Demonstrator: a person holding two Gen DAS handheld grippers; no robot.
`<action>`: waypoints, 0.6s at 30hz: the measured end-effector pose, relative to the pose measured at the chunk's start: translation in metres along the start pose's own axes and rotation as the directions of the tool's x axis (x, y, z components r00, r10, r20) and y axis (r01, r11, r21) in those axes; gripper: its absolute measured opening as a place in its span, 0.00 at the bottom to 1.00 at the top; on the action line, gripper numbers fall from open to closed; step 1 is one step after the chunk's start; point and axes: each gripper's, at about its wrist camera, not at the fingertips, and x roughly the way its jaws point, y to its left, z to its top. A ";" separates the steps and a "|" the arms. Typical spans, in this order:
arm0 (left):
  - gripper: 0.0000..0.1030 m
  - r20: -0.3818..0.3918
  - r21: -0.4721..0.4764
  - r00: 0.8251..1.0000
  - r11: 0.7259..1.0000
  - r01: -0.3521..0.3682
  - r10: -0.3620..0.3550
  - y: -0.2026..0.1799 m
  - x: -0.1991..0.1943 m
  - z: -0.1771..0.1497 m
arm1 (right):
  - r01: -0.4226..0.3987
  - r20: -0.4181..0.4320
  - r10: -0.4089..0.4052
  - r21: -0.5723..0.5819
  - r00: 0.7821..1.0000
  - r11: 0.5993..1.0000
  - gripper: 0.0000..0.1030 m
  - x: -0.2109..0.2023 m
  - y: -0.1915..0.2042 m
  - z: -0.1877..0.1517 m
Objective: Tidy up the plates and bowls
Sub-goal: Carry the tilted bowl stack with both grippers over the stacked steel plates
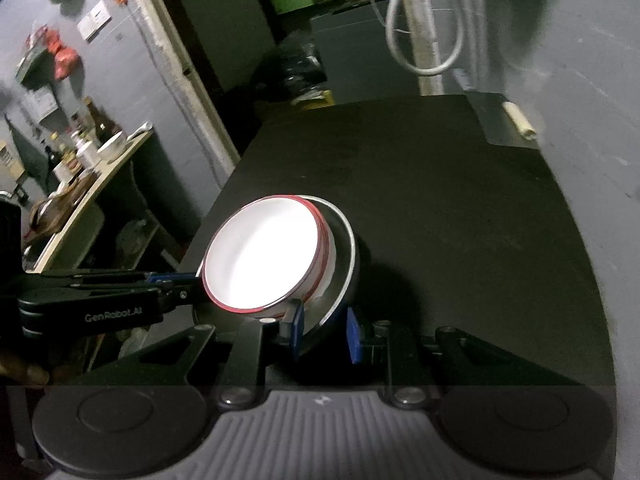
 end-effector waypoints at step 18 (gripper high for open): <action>0.16 -0.005 -0.042 0.998 0.997 -0.058 0.058 0.020 0.010 0.007 | -0.036 -0.036 0.035 -0.034 0.999 0.999 0.25 0.029 0.010 0.016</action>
